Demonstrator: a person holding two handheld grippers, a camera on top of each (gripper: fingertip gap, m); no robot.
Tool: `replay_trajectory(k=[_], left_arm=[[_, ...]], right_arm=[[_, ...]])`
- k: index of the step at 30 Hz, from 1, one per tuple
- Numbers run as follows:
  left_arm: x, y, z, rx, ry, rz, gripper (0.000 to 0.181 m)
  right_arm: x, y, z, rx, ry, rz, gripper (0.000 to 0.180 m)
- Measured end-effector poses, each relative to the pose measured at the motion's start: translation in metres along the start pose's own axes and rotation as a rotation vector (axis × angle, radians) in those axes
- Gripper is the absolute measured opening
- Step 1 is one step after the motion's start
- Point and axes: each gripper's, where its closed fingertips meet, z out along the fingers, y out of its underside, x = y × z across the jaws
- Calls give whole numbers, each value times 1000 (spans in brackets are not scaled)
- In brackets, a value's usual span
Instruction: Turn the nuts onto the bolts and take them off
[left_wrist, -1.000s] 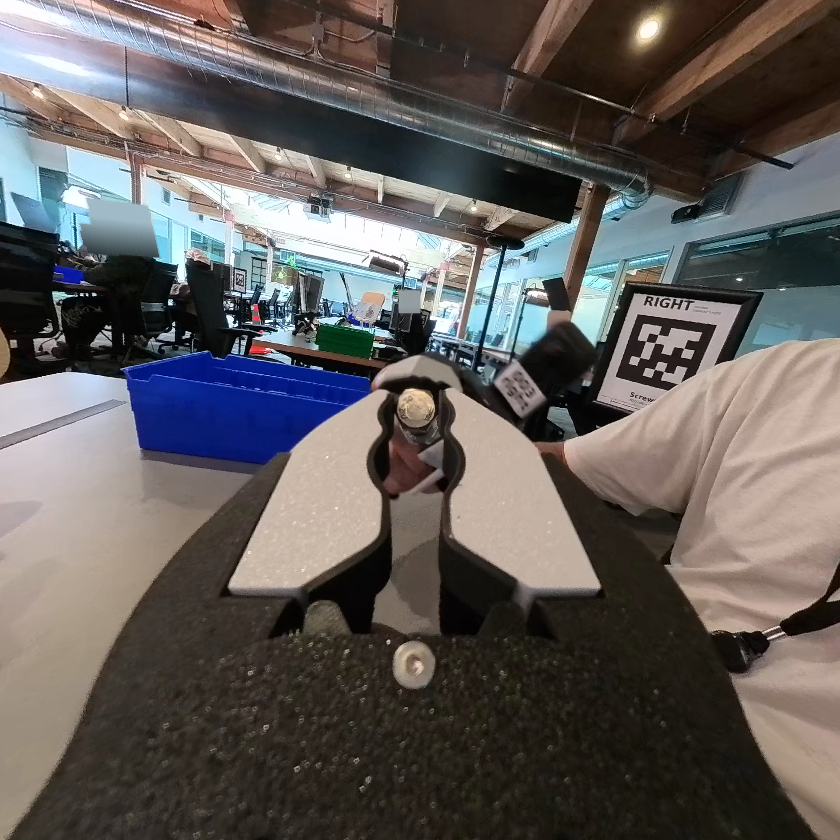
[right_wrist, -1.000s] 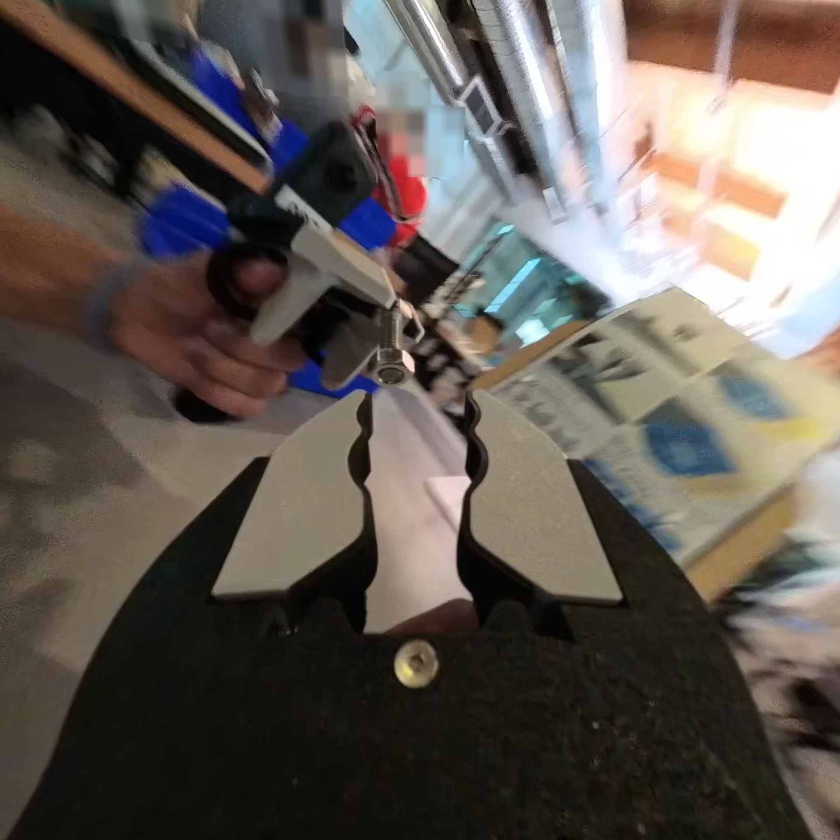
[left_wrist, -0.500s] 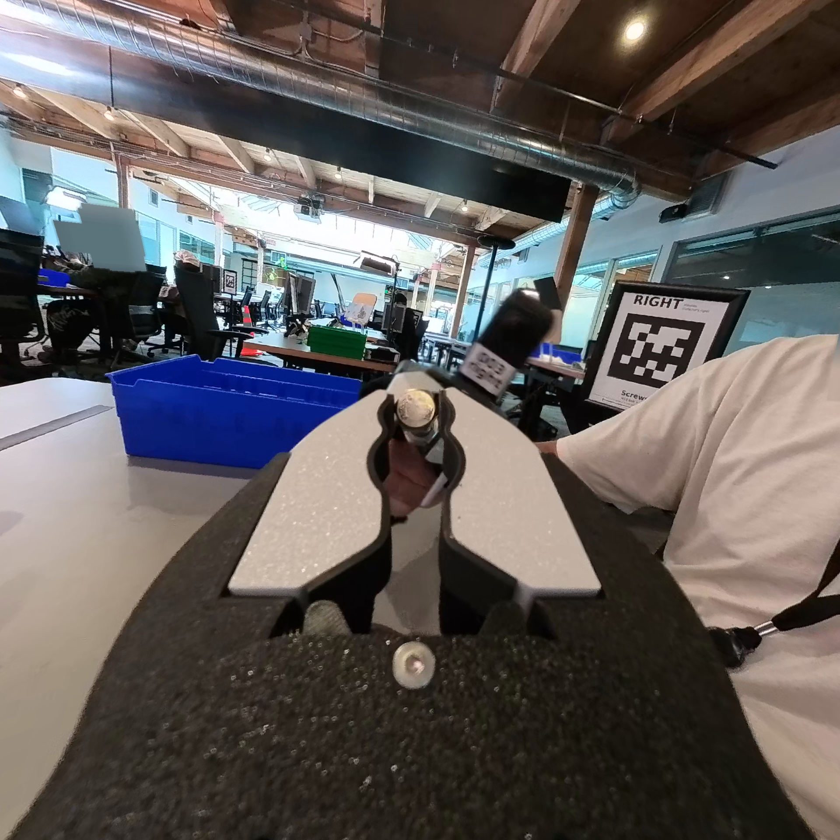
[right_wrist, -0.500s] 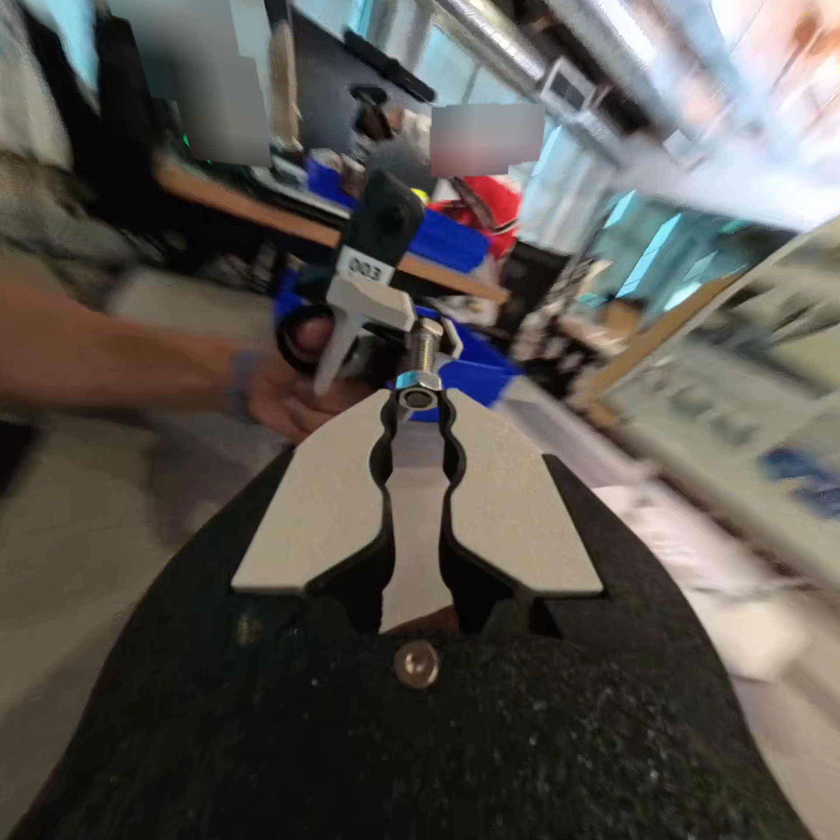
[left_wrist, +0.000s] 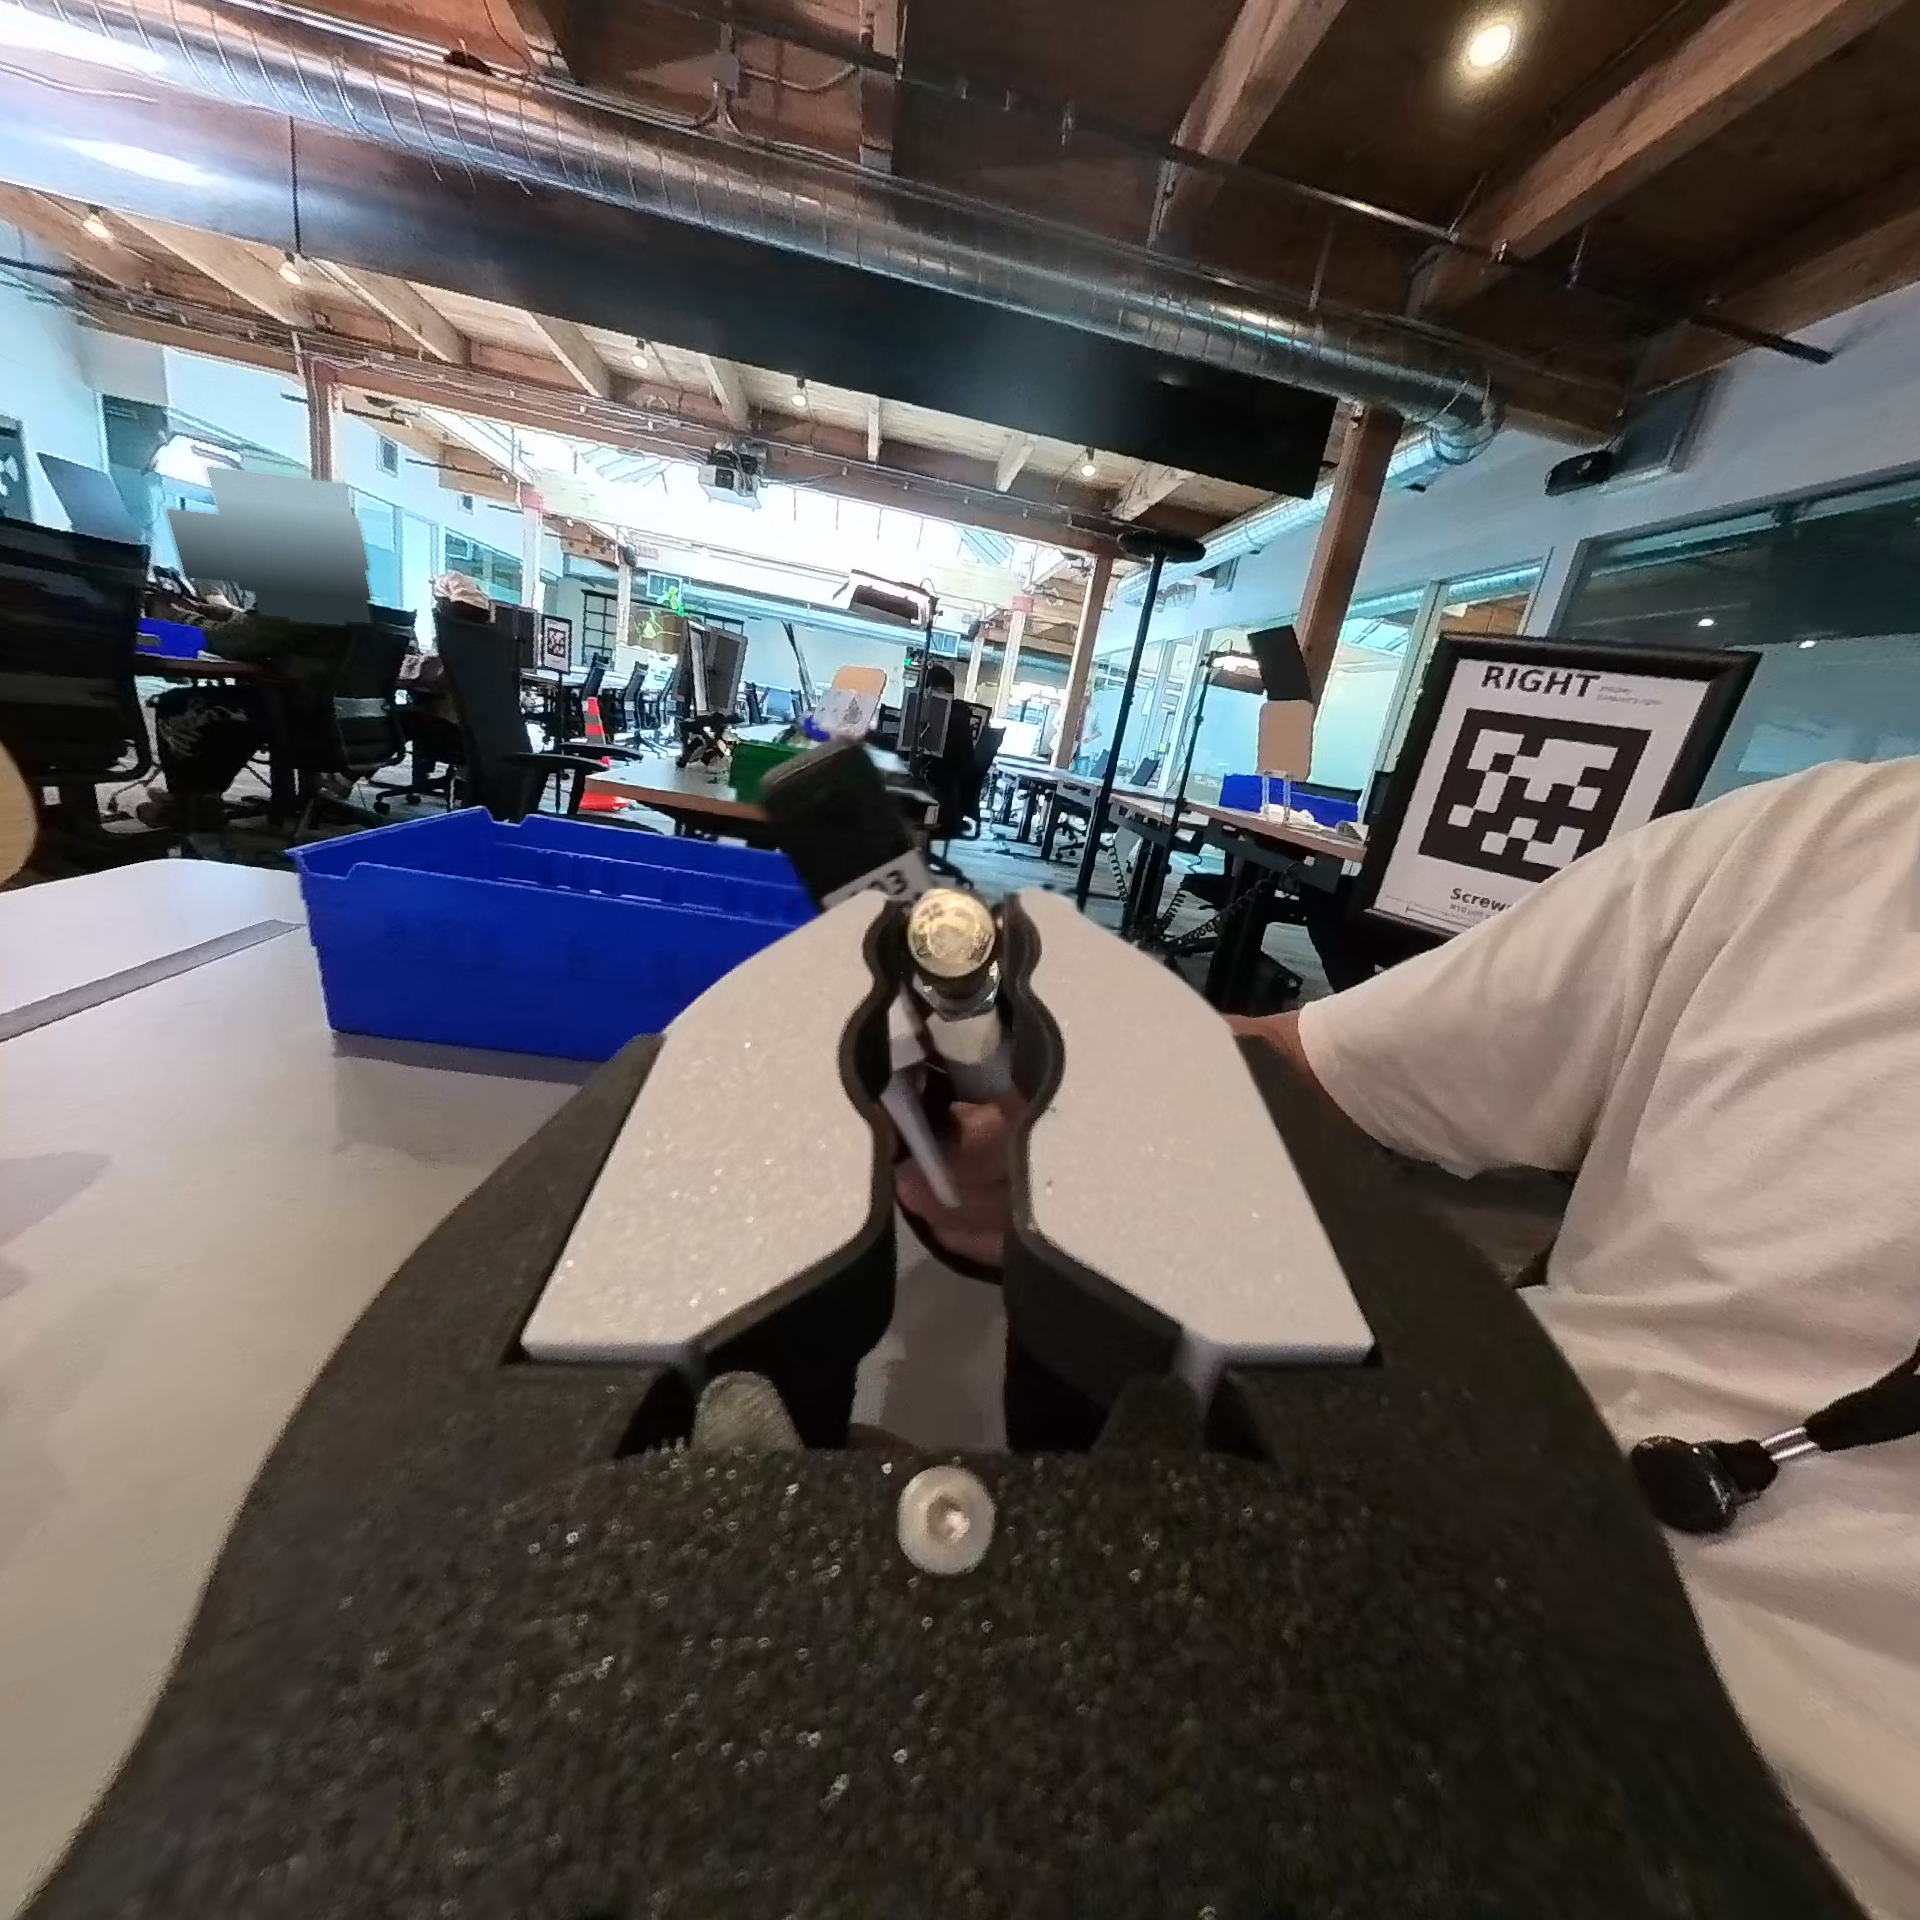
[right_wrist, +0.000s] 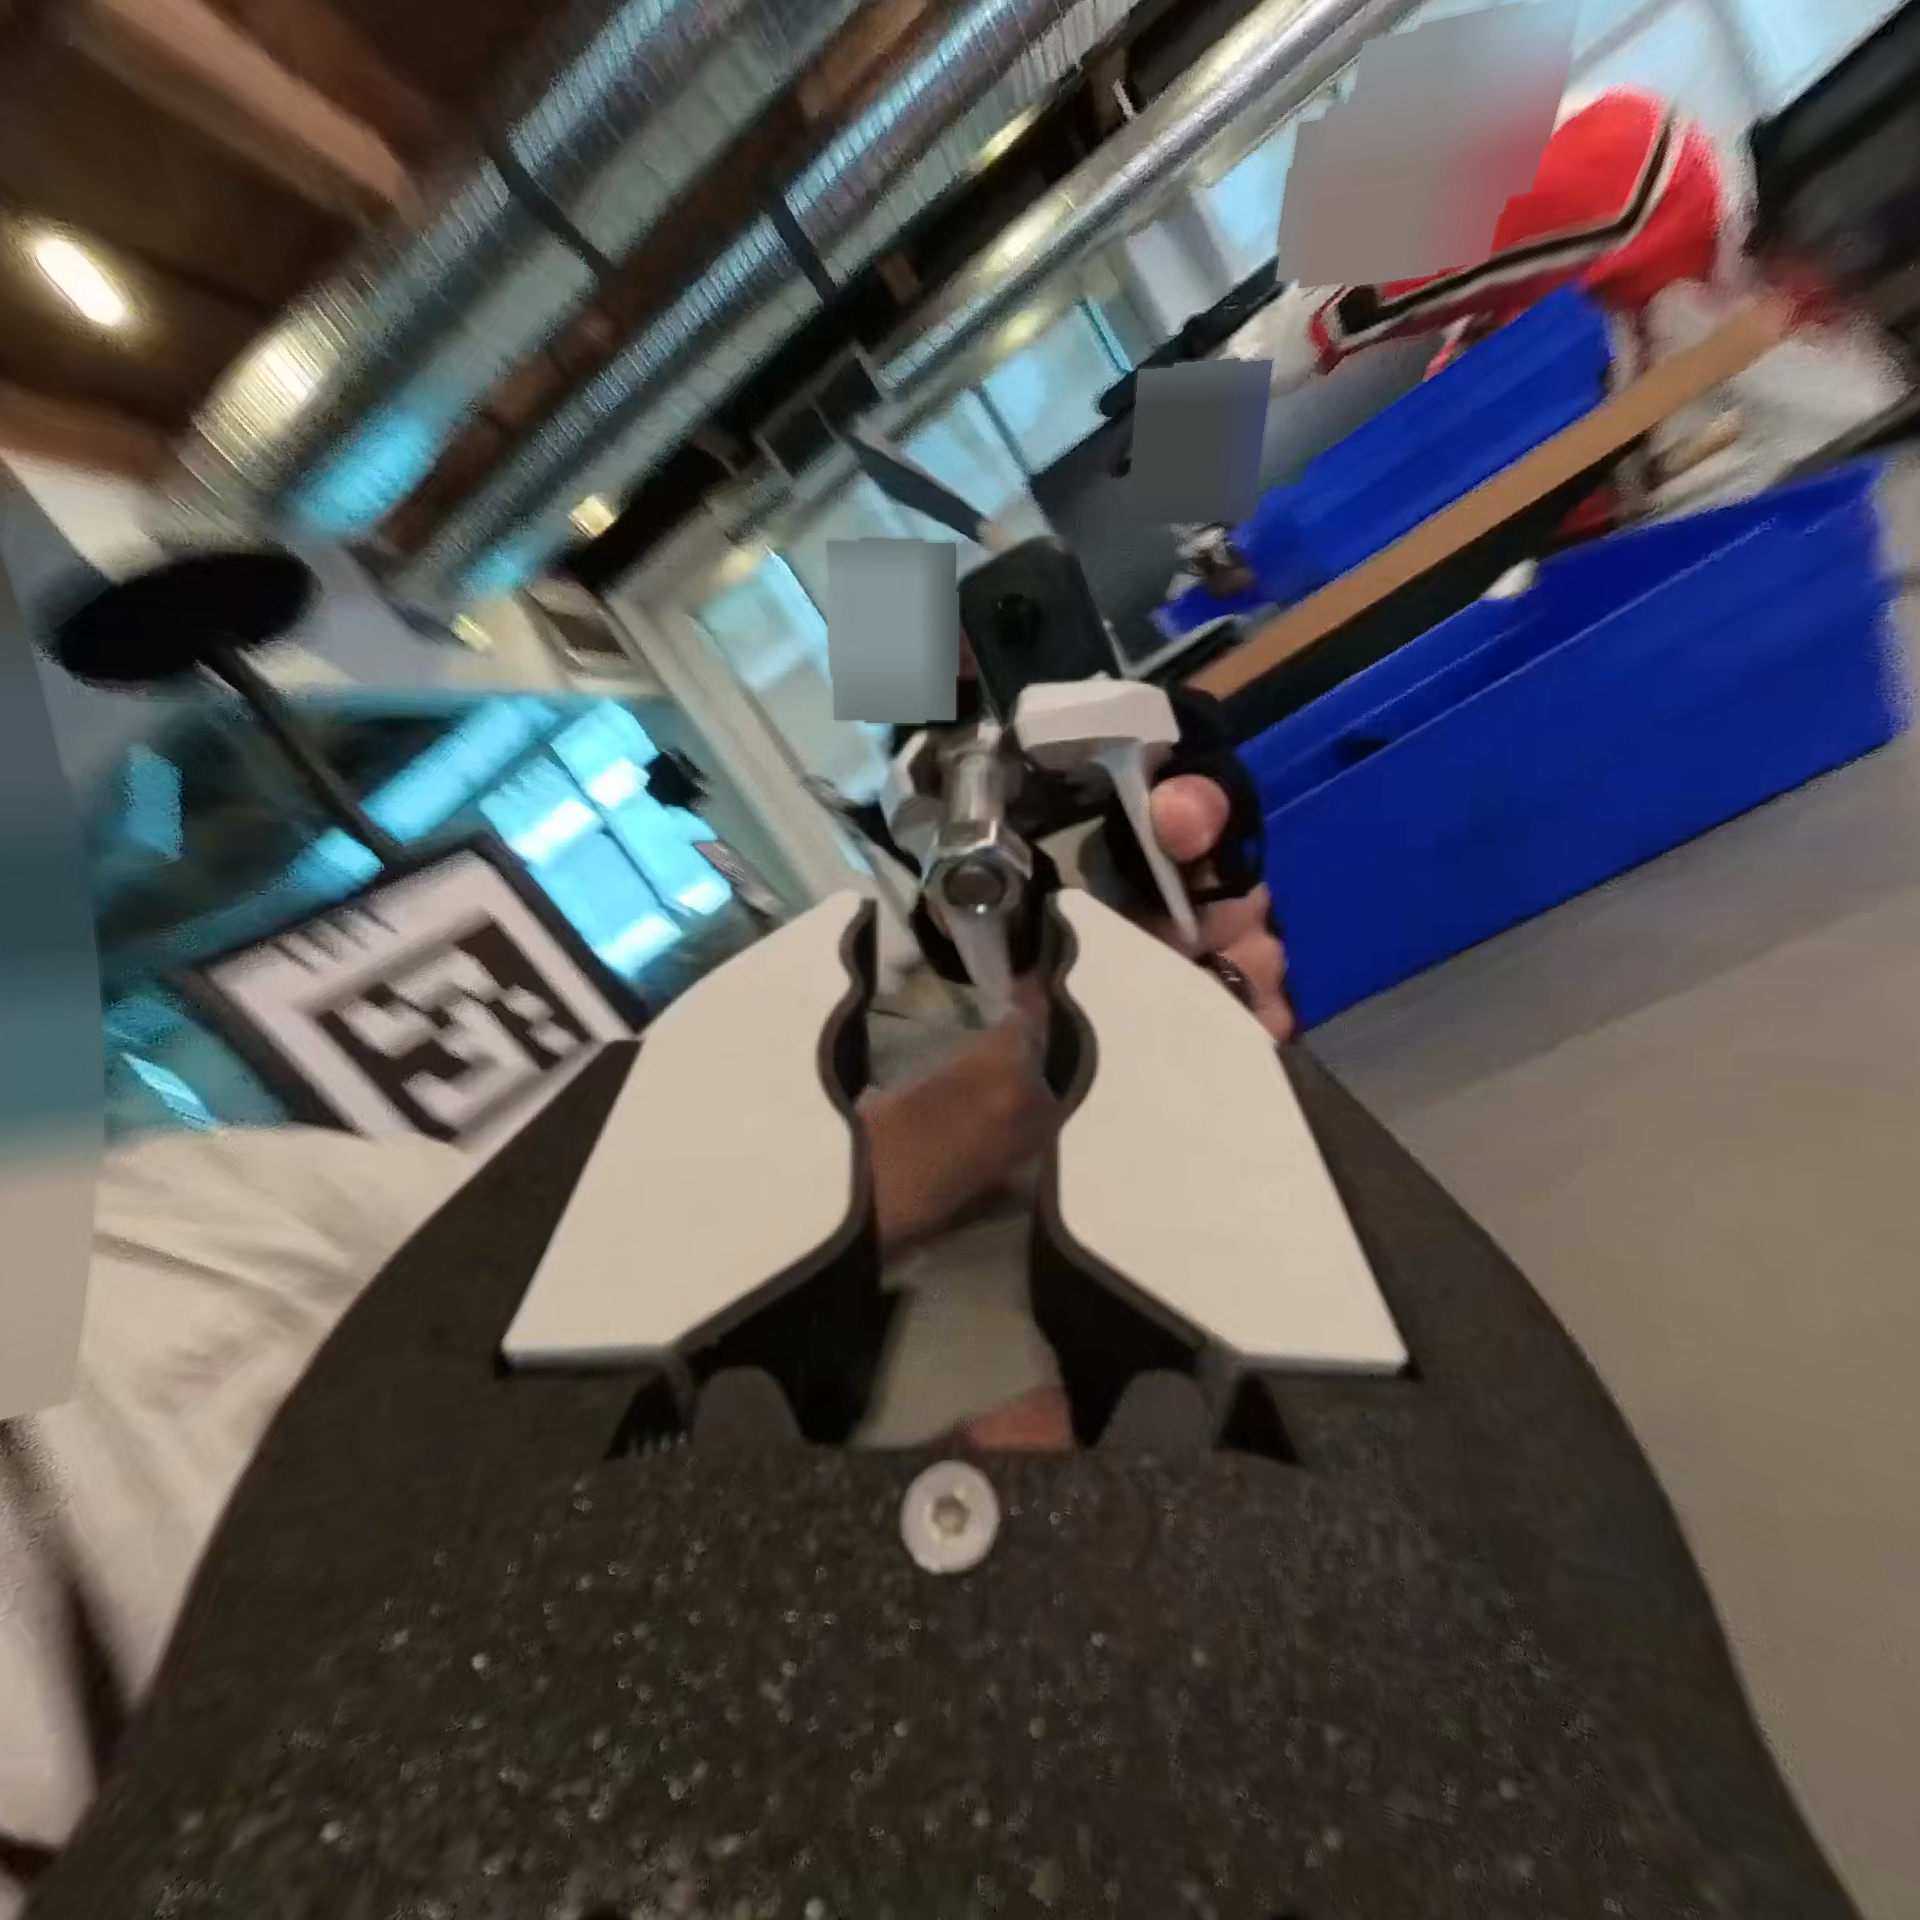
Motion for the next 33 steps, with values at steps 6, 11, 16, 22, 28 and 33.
replay_trajectory(k=[6, 11, 16, 22, 28, 33], left_arm=[[0, -2, -1, 8, 9, -13, 18], [1, 3, 2, -1, 20, -28, 18], [3, 7, 5, -13, 37, -39, 18], [4, 5, 5, -9, 35, -30, 18], [4, 5, 4, -10, 31, -21, 18], [2, 7, 5, -21, 16, -12, 18]], right_arm=[[21, -12, -19, -231, 562, -1042, 44], [8, -14, -14, -355, 732, -1741, 41], [5, -7, -5, -351, 710, -1809, 19], [3, -8, -3, -252, 535, -1261, 18], [-1, -8, -2, -67, 171, -302, 17], [1, -10, -4, 17, 2, 50, 17]])
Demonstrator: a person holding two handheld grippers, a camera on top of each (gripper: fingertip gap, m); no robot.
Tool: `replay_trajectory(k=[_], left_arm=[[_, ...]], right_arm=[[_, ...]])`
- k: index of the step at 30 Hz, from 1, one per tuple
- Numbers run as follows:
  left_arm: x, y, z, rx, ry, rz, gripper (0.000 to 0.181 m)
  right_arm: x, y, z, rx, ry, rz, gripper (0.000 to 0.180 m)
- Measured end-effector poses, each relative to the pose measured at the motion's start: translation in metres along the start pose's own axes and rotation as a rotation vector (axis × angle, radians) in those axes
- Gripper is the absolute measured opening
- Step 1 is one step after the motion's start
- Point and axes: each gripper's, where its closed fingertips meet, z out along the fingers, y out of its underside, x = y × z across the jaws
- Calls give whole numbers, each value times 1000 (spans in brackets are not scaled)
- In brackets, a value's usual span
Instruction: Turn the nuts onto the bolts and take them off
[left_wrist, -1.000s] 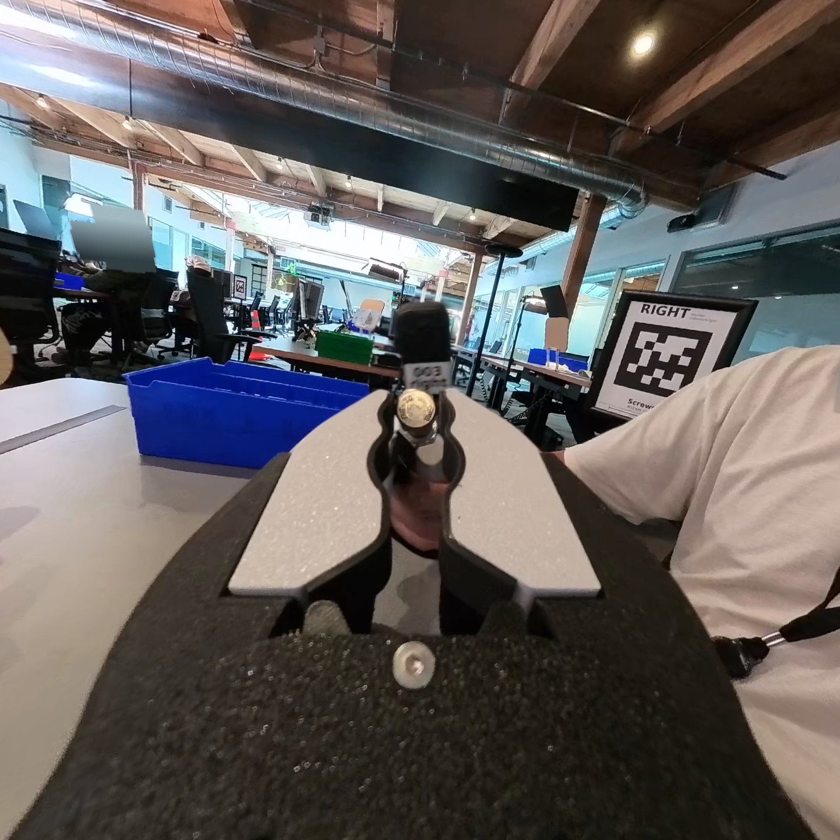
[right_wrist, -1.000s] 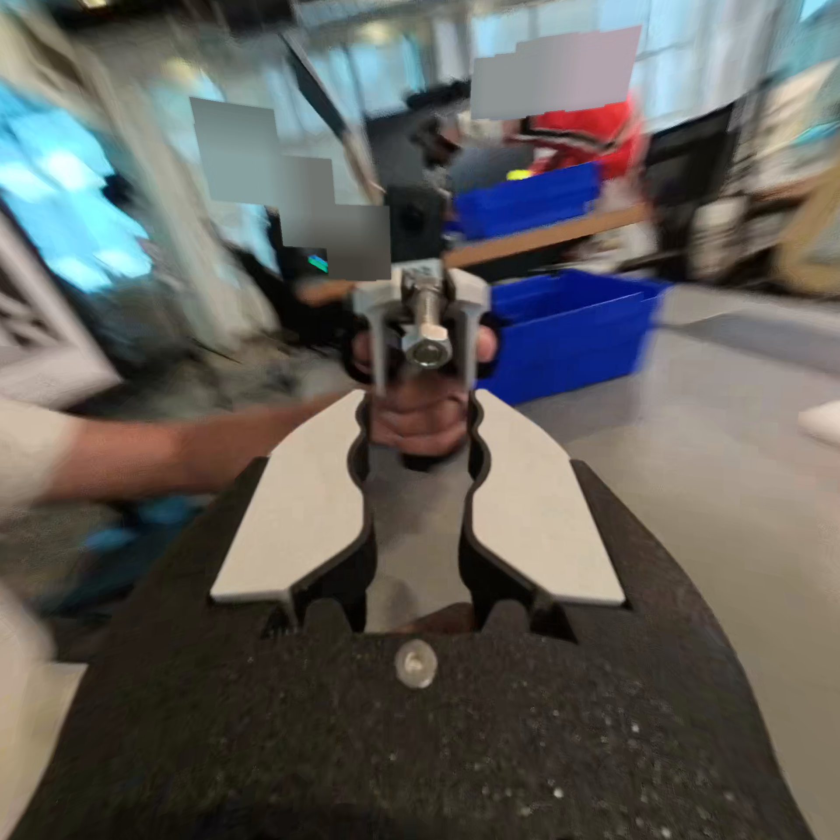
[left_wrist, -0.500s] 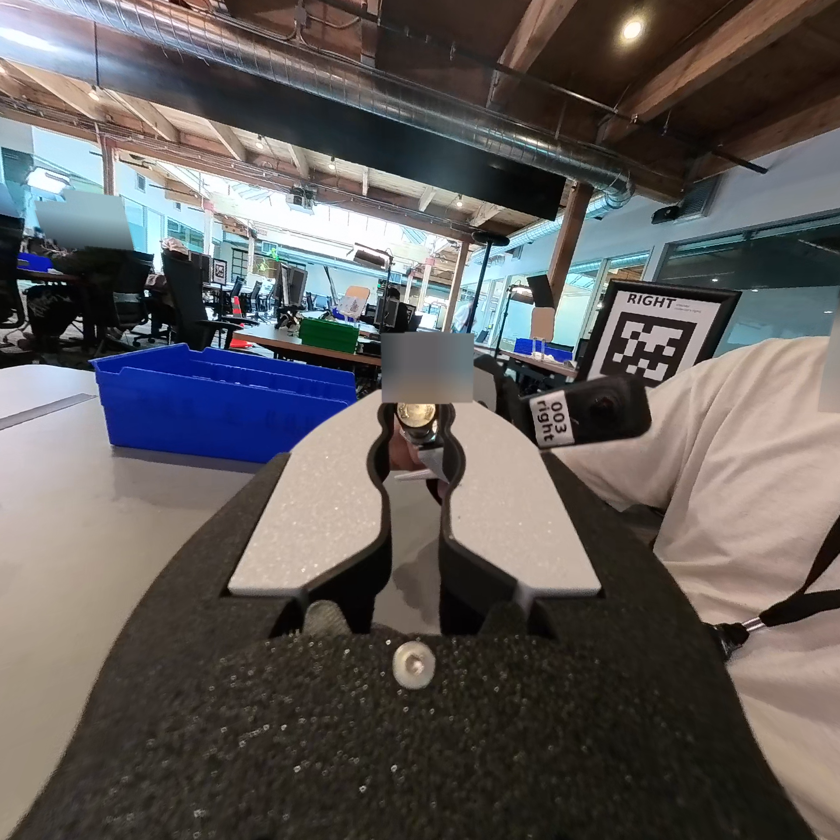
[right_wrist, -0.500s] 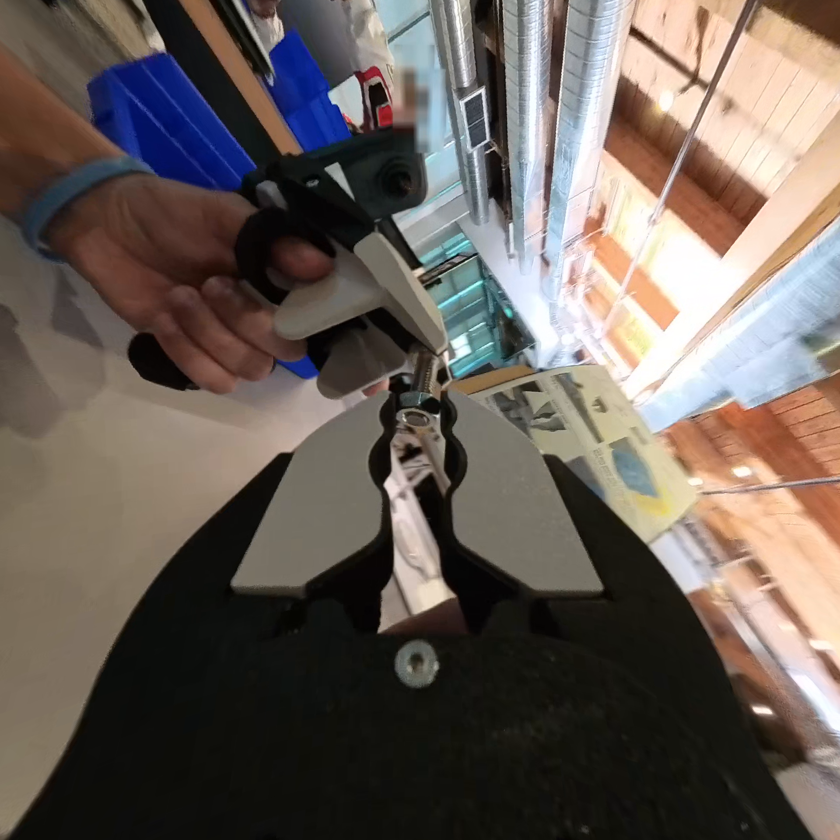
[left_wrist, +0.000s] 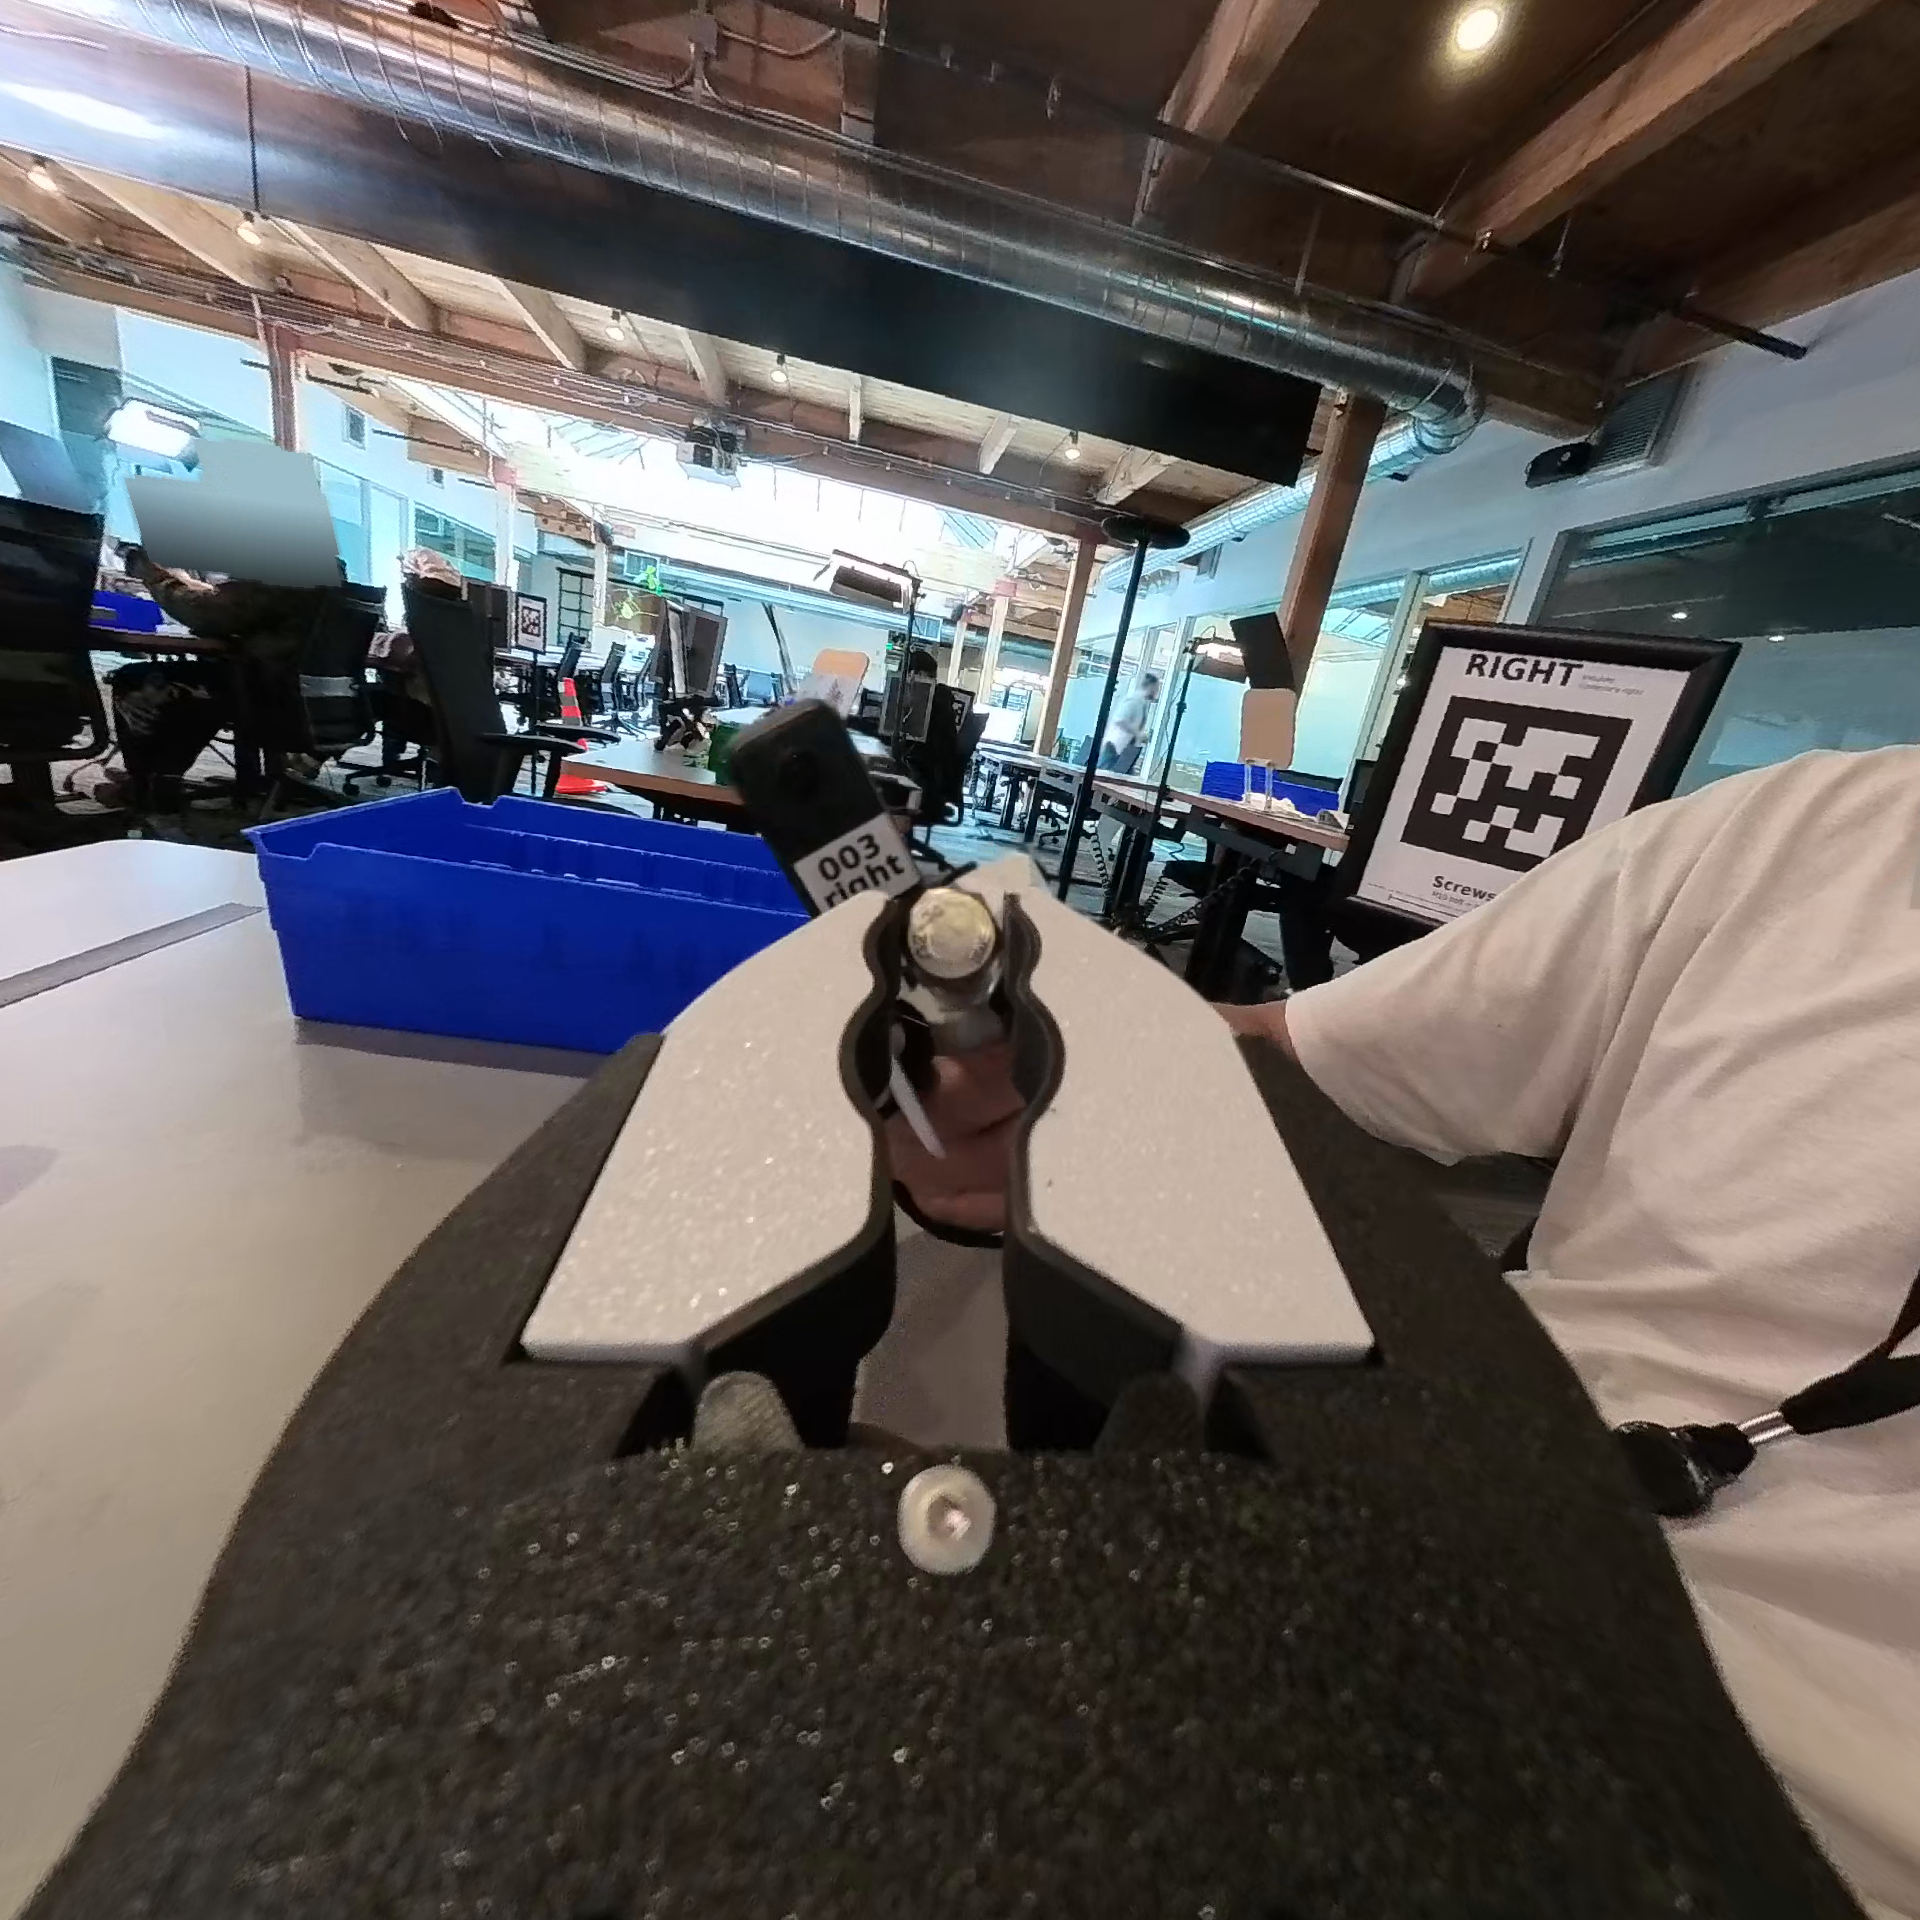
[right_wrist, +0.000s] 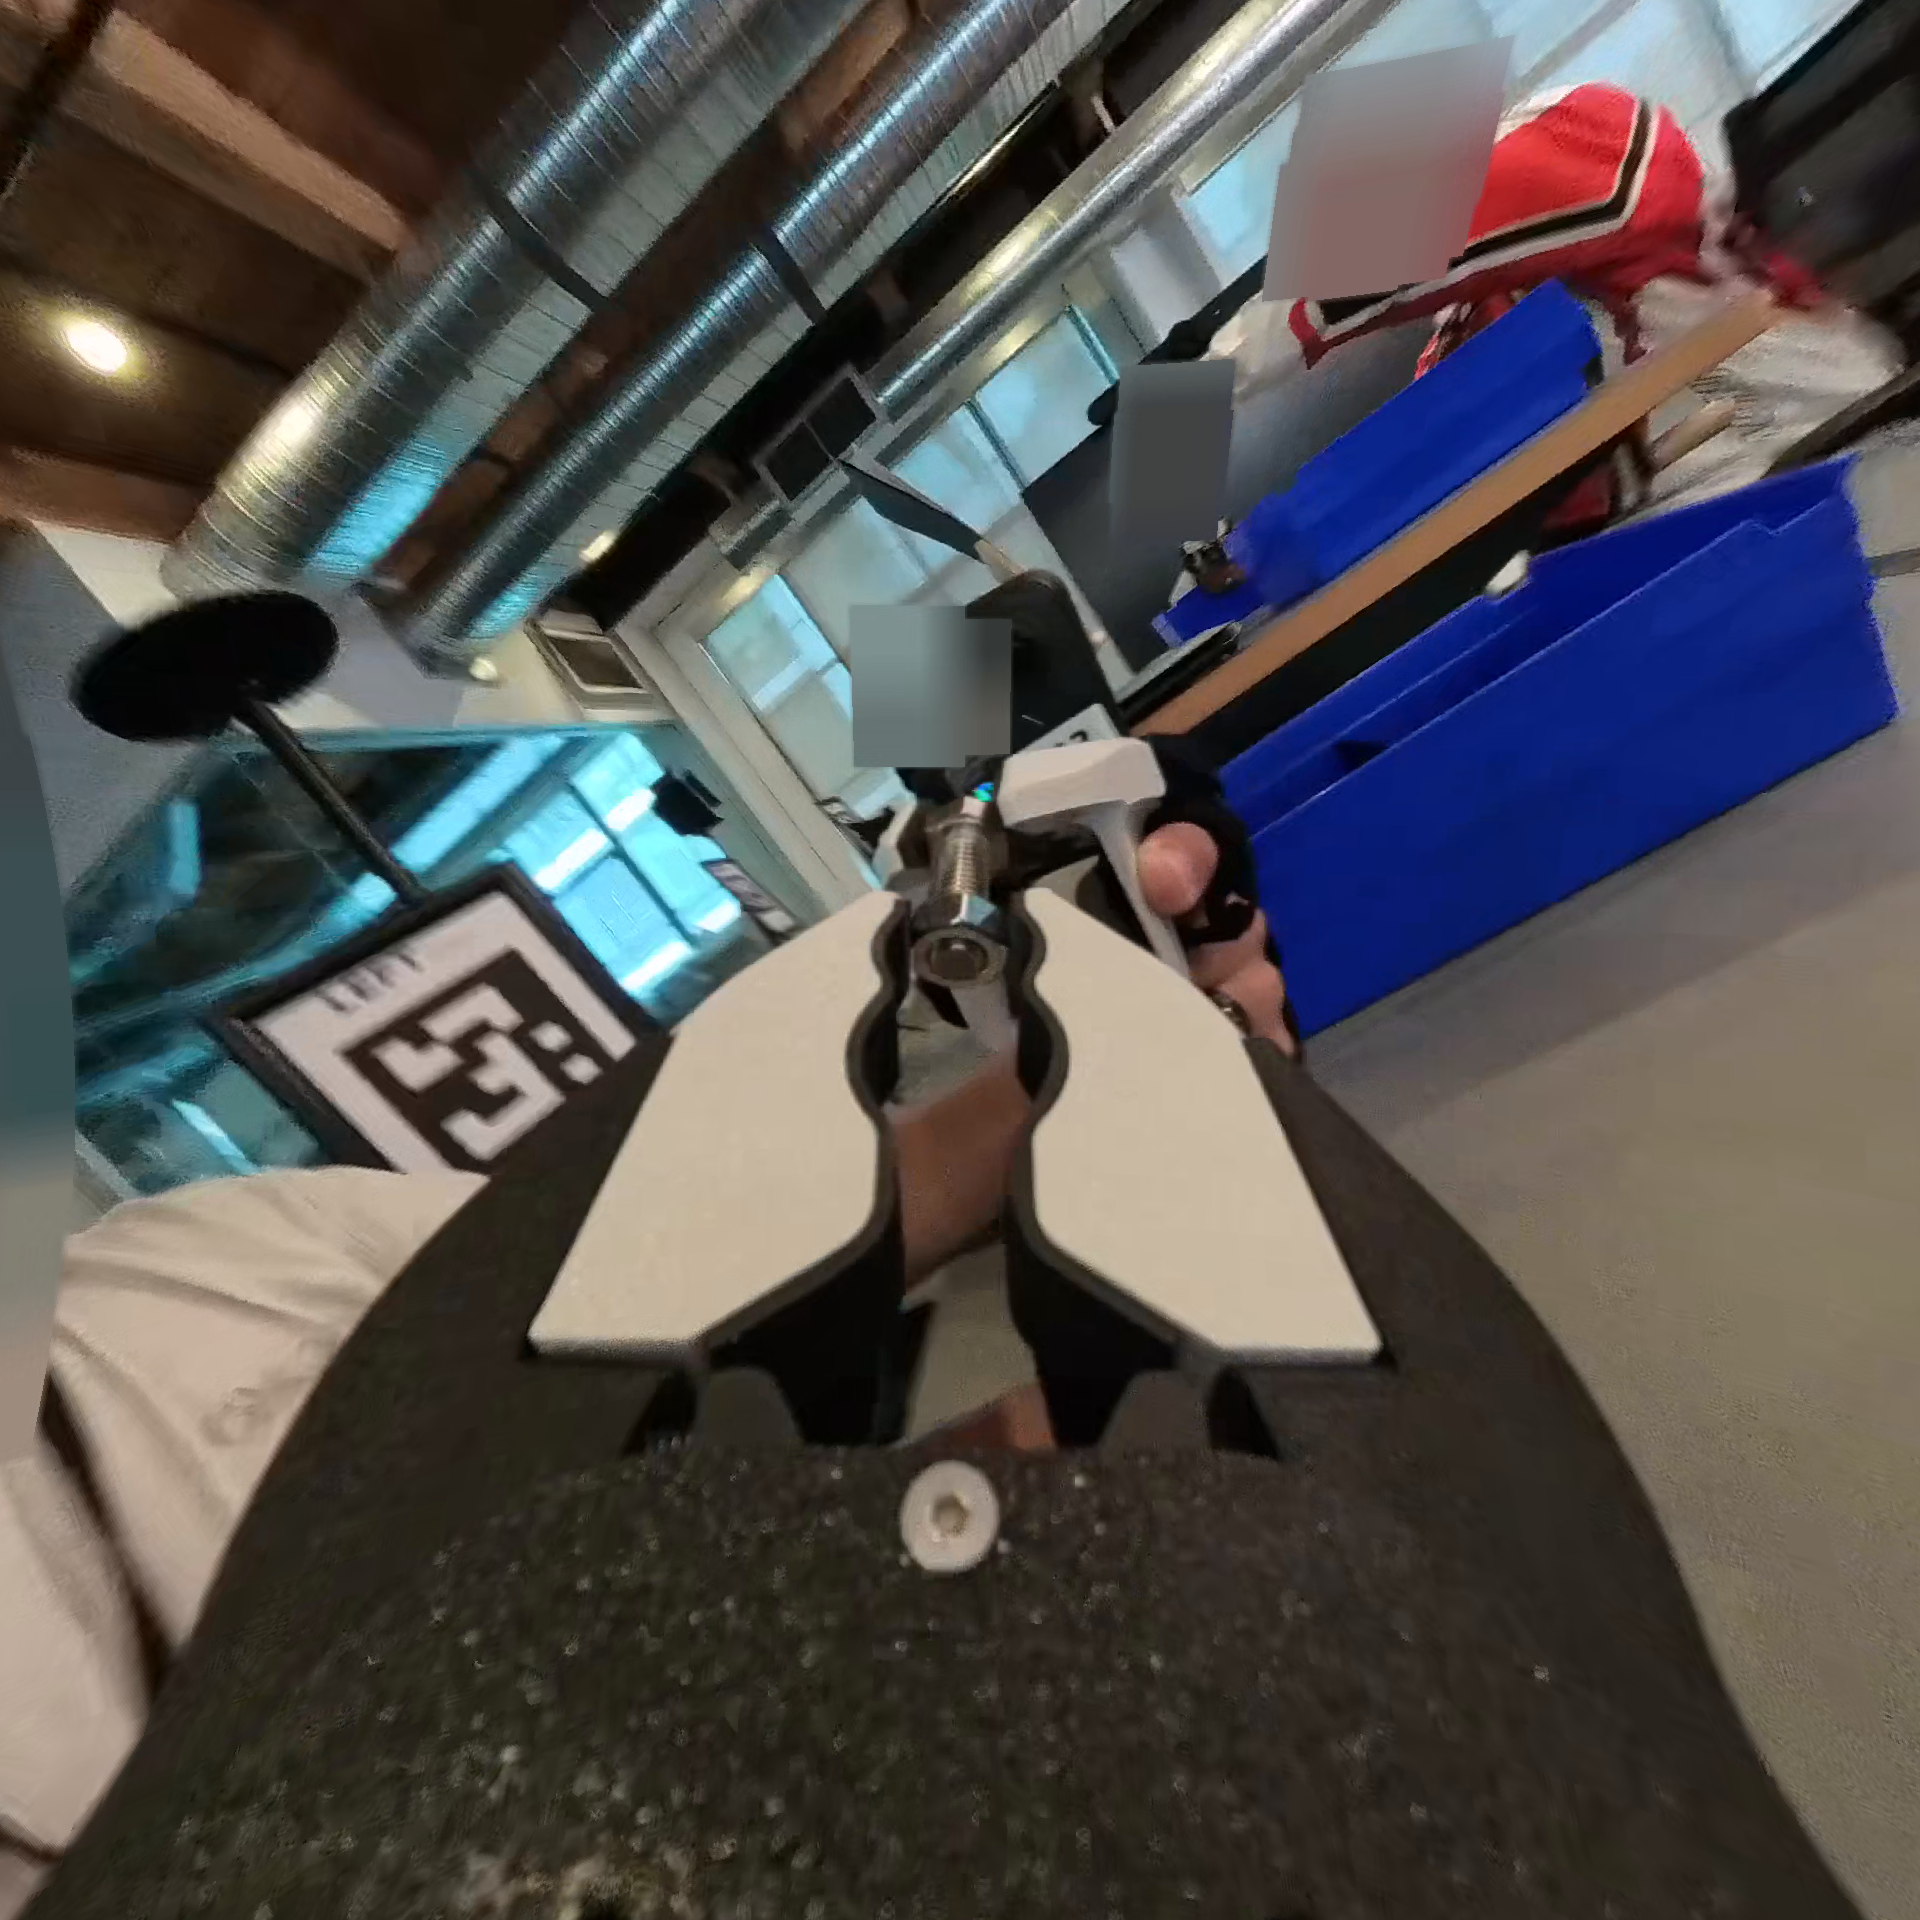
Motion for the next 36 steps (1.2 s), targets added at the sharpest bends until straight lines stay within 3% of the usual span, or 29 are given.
replay_trajectory(k=[2, 5, 9, 12, 14, 17, 19, 20, 23, 31, 36], left_arm=[[1, 1, 0, -3, 12, -7, 18], [1, -1, 0, 5, 9, -10, 18], [1, -2, -1, 12, 9, -14, 18], [1, -3, -2, 19, 13, -20, 18], [0, -4, -2, 25, 13, -25, 18], [1, -5, -3, 30, 18, -29, 18], [2, -5, -3, 28, 23, -30, 18], [2, -5, -3, 24, 20, -27, 18], [4, -7, -2, 31, 28, -24, 18], [7, -9, -1, 32, 26, 1, 18], [9, -8, -1, 23, 35, -1, 18]], right_arm=[[-3, 1, 0, -2, 64, -169, 18], [-5, 2, -1, -62, 223, -516, 41], [6, -9, -13, -228, 628, -1306, 44], [-3, -10, -11, -322, 789, -1790, 42], [-5, -1, -5, -386, 802, -1990, 42], [7, 9, -1, -487, 820, -2115, 44], [12, 6, -1, -476, 845, -2122, 38], [11, 4, 0, -447, 841, -2112, 21], [8, 3, 1, -386, 787, -1958, 17], [3, 13, 4, -135, 334, -785, 15], [-13, 2, -1, 0, 96, -432, 14]])
